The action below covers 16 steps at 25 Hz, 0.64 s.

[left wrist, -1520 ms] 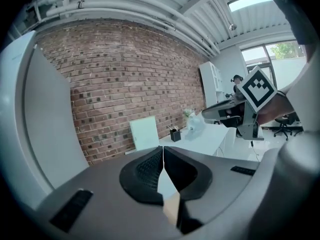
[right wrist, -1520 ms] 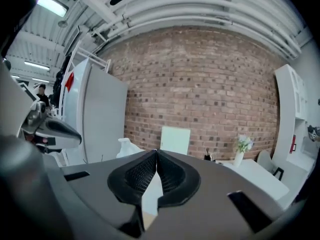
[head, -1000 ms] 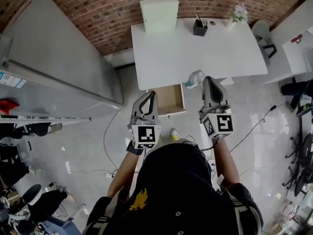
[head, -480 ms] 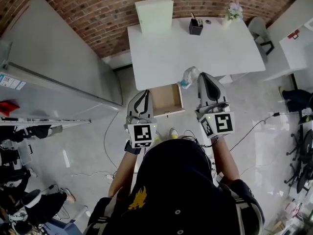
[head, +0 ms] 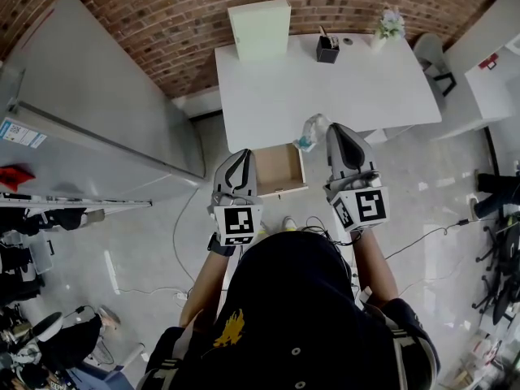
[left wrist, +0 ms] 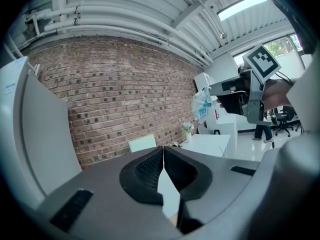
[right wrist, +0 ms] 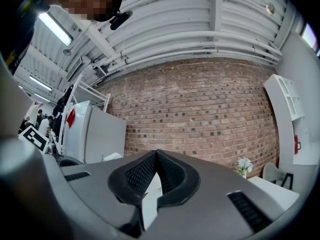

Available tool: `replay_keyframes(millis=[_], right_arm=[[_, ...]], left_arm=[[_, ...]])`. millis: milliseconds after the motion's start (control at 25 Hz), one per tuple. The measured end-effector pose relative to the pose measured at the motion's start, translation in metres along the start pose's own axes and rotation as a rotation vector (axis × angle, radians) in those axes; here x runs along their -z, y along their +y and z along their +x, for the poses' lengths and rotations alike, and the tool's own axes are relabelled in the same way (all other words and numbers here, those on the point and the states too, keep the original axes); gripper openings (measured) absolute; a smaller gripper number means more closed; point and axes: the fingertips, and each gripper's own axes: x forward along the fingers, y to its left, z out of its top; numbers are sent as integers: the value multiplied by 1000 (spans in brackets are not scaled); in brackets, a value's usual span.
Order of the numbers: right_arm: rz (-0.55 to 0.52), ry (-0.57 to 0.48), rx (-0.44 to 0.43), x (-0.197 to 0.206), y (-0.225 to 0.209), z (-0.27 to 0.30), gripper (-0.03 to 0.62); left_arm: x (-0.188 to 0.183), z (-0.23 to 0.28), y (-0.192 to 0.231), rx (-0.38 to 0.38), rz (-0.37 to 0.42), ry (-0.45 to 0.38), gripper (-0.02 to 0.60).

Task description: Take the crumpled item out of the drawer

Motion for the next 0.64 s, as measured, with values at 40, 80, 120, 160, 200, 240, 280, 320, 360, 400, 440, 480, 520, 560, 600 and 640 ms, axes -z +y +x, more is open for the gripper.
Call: replay_keyframes(millis=[40,80,120,160,200,240,280,320,360,400,440,480,520,560,600,640], right_arm=[[2,-4,-2,-2,1,1,26],[5,-8,-5,-4,3,2,26],[7,-9,-8,-5,5,2,26],[6,-9,-11,-6,6,2,26],[1,-6,-16,-7,7,2,26],[-7,-5,-21,-7,9,2,26],[-14,-5,-26,-9,11,2,26],[-20,-8,-32,-10,14,3,26],[-22,-13,-38,-13,17,4,26],[-20,-19,-44,-15,20,5,26],[-18,-22,-48,-16,22,5,26],[-19,-21,-52,-16,24,6,26],[-21,-17,-54,-15,25,6,26],[-20,-16,-56,-15,26,7,26],[-18,-17,-58,-15,27,8,26],[-16,-17,-60,-15,28,8,26]], left_arm=[[0,0,1,0,0,-1,20],[-1,0,2,0,0,-2,20],[-1,0,2,-1,0,-3,20],[-2,-1,3,-1,0,-4,20],[-2,0,3,0,0,-5,20],[-3,0,3,0,1,-6,20],[-3,0,3,1,1,-6,20],[-2,0,3,1,0,-6,20],[-1,0,4,1,0,-4,20],[0,-1,4,1,-1,-2,20],[2,-2,5,0,-2,1,20],[3,-2,5,-2,-3,3,20],[4,-3,7,-3,-3,4,20],[5,-3,8,-5,-2,6,20],[6,-4,9,-7,-2,7,20],[7,-4,11,-8,-1,9,20]])
